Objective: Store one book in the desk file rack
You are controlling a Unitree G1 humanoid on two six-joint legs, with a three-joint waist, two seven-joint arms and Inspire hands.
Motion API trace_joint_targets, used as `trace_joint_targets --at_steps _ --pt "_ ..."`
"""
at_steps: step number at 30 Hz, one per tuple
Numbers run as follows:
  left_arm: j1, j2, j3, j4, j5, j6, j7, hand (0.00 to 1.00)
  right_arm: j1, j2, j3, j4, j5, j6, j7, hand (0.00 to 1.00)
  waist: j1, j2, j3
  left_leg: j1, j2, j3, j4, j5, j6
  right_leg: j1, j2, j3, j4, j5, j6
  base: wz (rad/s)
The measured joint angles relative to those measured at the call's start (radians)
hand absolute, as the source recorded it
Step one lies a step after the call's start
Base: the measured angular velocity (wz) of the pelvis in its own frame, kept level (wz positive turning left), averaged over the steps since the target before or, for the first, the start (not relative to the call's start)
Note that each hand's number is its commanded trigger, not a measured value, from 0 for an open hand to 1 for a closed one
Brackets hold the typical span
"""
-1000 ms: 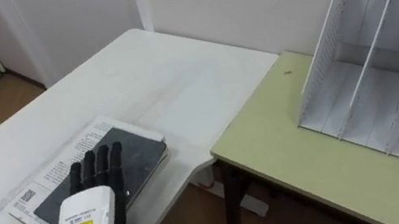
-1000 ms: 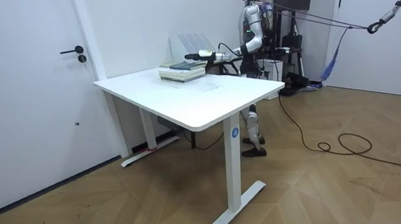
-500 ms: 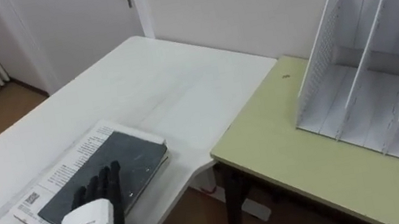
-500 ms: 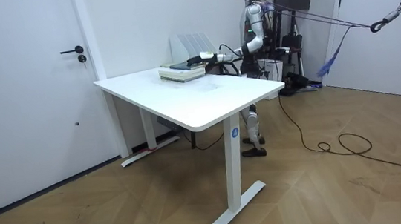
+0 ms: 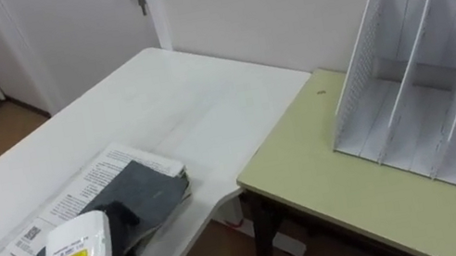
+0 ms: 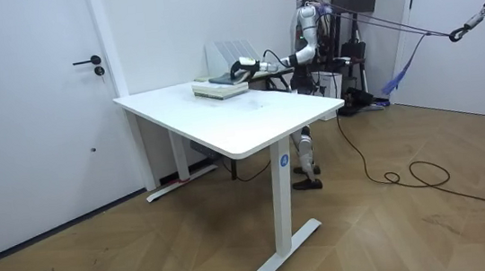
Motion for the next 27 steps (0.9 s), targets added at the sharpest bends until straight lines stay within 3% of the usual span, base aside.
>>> trace_joint_targets --at_steps 17,23,26,27 --pt "-0.01 0.002 -0.003 -0.013 0.003 0.012 0.005 1.0 0.002 -0.001 0.005 -0.064 0.003 0.005 -0.003 0.0 0.001 0.001 0.0004 0.001 0.001 0.0 -0.013 0.0 0.0 -0.002 0.001 0.002 -0.001 0.0 0.0 0.0" --pt "-0.01 0.011 -0.003 -0.058 -0.084 -0.004 -0.006 1.0 -0.016 -0.001 0.02 -0.095 0.001 -0.043 -0.002 0.0 0.007 0.003 0.0012 -0.01 0.0 -0.004 -0.002 0.0 0.0 -0.007 -0.001 -0.005 -0.002 0.0 0.0 0.02" --pt "-0.012 0.015 -0.001 -0.101 -0.184 -0.032 -0.028 1.0 -0.02 -0.002 0.032 -0.13 0.006 -0.076 -0.002 0.0 0.022 0.004 0.0017 -0.019 0.003 -0.004 0.004 0.0 0.0 -0.015 -0.003 -0.011 0.0 0.0 0.0 0.06" --pt "-0.017 0.015 -0.001 -0.112 -0.22 -0.047 -0.034 1.0 -0.022 -0.003 0.04 -0.15 -0.004 -0.081 -0.001 0.0 0.025 0.005 0.0066 -0.02 0.004 -0.004 0.007 0.001 0.001 -0.017 -0.004 -0.015 0.001 0.0 0.0 0.09"
